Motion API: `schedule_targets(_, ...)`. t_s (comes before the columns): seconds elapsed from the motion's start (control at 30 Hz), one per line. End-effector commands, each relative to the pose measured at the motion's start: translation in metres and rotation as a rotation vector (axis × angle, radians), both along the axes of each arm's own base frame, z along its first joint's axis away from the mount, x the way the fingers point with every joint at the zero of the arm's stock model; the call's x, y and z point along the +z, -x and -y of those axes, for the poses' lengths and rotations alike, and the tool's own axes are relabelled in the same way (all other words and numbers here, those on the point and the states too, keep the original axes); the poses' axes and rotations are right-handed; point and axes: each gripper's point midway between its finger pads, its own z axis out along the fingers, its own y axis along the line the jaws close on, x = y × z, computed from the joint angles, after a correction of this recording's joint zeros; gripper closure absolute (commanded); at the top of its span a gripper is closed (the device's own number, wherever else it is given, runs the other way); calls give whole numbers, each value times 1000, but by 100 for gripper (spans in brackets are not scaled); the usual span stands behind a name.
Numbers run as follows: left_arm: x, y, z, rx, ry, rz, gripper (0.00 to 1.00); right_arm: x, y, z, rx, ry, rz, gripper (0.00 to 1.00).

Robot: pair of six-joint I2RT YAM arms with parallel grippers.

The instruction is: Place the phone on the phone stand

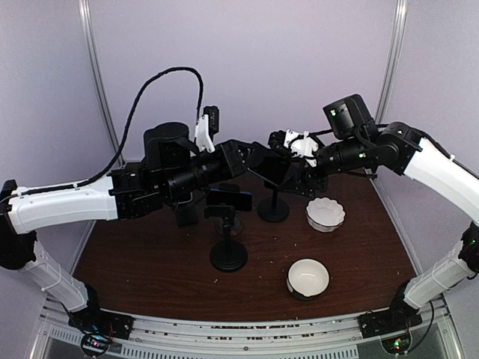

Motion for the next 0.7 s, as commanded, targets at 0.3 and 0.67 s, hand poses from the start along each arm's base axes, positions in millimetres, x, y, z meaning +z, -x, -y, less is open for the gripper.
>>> schedule_targets(0.3,-14,10,30,-209,-16,-138,81,5,6,0,65,66,122,100)
schedule_targets(0.67,17,19,15,-234,65,20,100,21,28,2,88,2,31,16)
